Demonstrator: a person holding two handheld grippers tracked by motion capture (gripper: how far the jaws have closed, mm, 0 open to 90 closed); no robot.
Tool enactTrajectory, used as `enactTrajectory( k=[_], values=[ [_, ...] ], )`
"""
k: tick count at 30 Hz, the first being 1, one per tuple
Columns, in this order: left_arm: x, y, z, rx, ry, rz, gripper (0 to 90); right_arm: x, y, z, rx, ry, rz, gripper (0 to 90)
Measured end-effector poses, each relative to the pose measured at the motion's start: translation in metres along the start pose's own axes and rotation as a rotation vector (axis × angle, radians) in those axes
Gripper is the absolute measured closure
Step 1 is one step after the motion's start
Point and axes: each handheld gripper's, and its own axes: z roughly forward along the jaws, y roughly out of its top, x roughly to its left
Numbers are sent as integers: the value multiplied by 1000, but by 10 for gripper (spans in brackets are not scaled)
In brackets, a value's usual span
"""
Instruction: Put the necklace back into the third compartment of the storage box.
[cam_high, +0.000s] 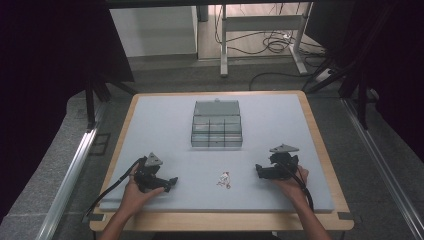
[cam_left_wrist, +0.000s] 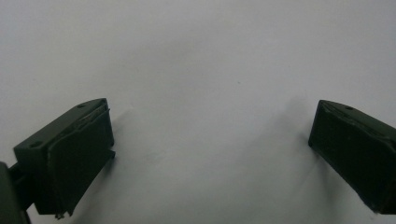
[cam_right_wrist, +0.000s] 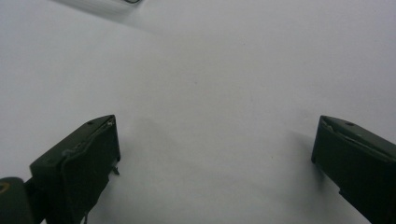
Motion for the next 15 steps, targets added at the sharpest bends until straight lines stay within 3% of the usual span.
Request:
enactTrajectory(
  k=[15],
  values=[
    [0, 0, 0, 0, -2, 1, 0, -7, -6, -11, -12, 31, 10, 135]
  ],
)
